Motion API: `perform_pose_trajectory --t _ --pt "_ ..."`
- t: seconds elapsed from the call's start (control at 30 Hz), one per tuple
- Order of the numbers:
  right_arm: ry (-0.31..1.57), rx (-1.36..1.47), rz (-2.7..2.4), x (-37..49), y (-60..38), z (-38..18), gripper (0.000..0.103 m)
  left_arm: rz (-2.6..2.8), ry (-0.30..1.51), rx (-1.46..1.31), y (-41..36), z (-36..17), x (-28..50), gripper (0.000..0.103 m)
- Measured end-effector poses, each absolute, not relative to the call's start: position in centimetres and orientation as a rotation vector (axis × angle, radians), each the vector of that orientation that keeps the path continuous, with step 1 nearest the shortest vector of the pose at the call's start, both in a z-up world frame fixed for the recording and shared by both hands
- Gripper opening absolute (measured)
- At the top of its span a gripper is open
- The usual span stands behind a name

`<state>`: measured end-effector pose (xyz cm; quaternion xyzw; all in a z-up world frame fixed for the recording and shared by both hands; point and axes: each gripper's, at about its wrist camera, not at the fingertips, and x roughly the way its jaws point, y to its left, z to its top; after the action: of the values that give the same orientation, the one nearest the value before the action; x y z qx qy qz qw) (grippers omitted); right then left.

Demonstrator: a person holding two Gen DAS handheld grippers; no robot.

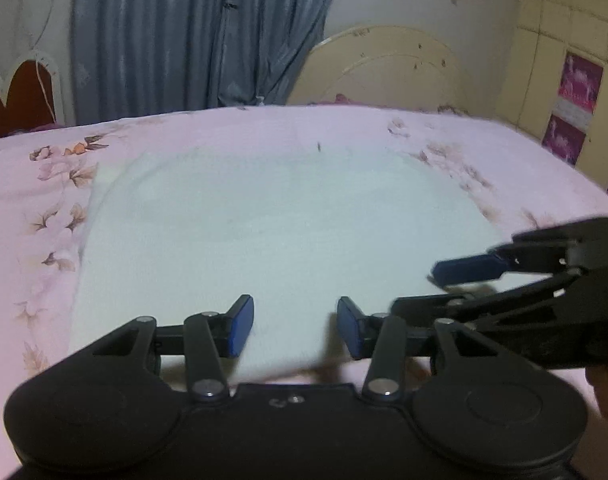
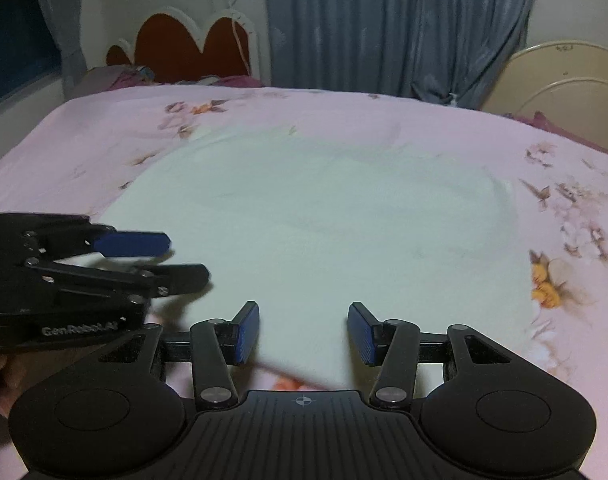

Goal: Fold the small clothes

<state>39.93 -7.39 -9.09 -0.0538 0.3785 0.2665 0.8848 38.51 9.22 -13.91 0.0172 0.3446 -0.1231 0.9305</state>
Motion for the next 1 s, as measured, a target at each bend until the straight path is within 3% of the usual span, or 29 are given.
perform_pose_trajectory --t 0.17,0.23,0.3,0.57,0.77,1.0 --pt "0.812 -0.141 0.526 39.0 -7.6 -10.6 0.049 -0.206 0.73 0.036 10.3 -14.4 38.1 0.045" --pt "0.81 -0.138 0.478 39.0 -9.2 -10.5 0.033 -0.176 0.731 0.028 11.5 -14.2 37.8 0.045" --pt "0.813 -0.123 0.41 39.1 -11.2 -10.5 0.028 -0.135 0.731 0.015 13.2 -14.2 37.2 0.044" --pt "0.871 -0.059 0.249 39.5 -18.4 -10.8 0.027 -0.069 0.734 -0.004 16.4 -13.6 35.2 0.043" --pt "0.763 -0.051 0.285 38.5 -18.2 -8.2 0.027 -0.05 0.724 -0.007 15.6 -13.3 35.2 0.042" --pt "0.869 -0.075 0.271 39.4 -18.1 -10.8 0.027 -0.034 0.749 -0.002 15.7 -13.8 35.4 0.044"
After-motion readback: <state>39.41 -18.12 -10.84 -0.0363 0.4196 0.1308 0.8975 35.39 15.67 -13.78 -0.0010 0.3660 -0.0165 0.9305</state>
